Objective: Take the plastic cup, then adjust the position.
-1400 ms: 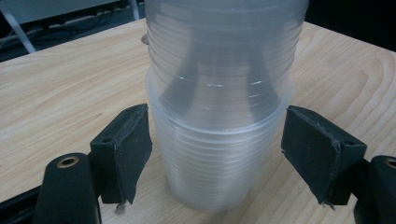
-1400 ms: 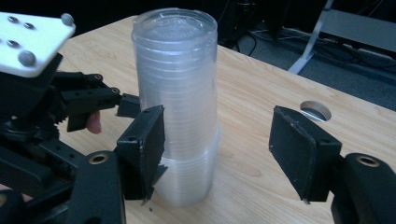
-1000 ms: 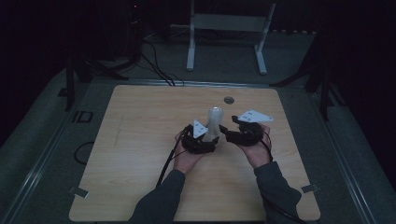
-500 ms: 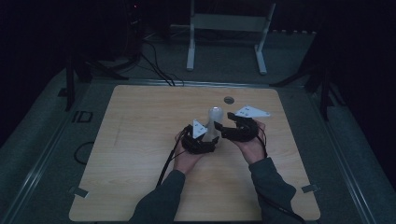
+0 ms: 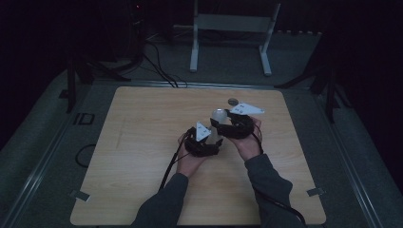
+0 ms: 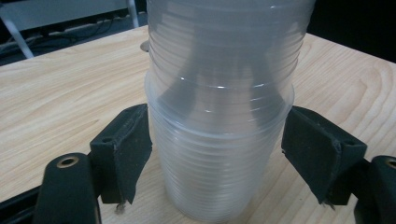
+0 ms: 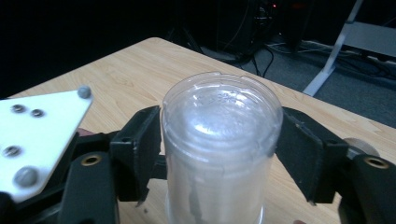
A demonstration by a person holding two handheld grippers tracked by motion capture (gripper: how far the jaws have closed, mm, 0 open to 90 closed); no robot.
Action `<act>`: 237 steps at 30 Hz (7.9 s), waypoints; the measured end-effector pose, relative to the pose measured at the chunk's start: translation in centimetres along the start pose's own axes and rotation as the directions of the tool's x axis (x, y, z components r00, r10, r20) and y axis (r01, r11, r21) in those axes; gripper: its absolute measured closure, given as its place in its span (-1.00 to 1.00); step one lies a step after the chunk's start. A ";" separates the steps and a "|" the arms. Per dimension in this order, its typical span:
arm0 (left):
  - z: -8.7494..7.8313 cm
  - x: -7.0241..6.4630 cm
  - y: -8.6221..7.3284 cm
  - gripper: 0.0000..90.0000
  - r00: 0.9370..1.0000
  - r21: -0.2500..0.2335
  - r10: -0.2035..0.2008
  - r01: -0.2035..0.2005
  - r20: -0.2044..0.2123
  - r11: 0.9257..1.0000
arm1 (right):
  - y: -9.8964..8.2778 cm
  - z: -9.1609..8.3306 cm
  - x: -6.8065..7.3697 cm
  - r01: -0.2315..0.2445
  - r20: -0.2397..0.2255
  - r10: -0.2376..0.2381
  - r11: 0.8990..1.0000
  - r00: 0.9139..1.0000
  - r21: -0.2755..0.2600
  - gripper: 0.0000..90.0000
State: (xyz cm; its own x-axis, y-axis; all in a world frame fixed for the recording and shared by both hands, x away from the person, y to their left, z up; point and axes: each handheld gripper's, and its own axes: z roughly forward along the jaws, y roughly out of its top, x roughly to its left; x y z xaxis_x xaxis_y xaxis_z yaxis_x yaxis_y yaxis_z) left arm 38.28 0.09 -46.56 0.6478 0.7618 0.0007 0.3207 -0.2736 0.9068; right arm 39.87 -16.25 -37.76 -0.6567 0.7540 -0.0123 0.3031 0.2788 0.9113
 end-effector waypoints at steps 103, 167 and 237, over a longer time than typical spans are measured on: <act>-1.6 -0.1 0.0 -0.55 0.999 -0.015 -0.036 0.036 0.011 0.999 | 4.2 -7.6 -3.3 -0.115 0.004 0.118 0.975 0.993 -0.188 -0.11; -5.4 -1.9 0.6 -0.52 0.997 -0.112 0.023 -0.014 0.078 0.994 | -5.2 -9.0 -3.5 -0.243 0.054 0.253 0.959 0.966 -0.146 -0.10; -3.0 -4.9 0.9 -0.51 0.974 -0.085 0.117 -0.102 0.193 0.991 | -8.7 -7.3 -2.2 -0.373 -0.063 0.368 0.921 0.927 -0.113 -0.10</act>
State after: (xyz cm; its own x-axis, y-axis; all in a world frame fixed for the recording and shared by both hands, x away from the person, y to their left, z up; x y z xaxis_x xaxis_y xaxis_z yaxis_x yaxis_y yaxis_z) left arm 33.33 -2.13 -44.46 0.8022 0.5965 0.0254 0.1926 -0.2988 0.9347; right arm 33.64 -24.69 -42.65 -0.5409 0.7646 0.3503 0.4463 -0.0921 0.8901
